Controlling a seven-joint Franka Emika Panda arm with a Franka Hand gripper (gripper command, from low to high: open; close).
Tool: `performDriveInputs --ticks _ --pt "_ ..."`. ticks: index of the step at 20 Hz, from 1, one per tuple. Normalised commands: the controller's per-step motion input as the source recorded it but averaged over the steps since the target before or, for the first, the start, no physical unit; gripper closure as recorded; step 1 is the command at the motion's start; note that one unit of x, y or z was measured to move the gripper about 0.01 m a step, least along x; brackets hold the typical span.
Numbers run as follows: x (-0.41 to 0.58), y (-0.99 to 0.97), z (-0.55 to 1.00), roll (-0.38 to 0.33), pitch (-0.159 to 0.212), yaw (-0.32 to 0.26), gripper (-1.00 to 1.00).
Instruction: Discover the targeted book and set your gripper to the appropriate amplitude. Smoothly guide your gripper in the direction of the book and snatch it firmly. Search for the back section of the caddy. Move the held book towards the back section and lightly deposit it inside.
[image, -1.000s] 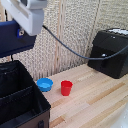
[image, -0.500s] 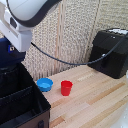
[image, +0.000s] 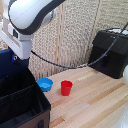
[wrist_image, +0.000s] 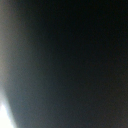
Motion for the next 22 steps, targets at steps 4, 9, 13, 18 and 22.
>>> performDriveInputs --ticks 4,9,13,18,22 --pt "0.368 0.61 0.24 -0.107 0.017 -0.046 1.00" --pt "0.192 0.48 0.25 -0.077 0.037 -0.089 -1.00" --pt "0.127 0.18 0.34 -0.076 0.088 -0.068 -1.00" --pt "0.077 0.00 0.40 -0.080 0.103 -0.022 -1.00" --pt "0.016 -0.17 0.53 -0.040 0.098 -0.025 -1.00"
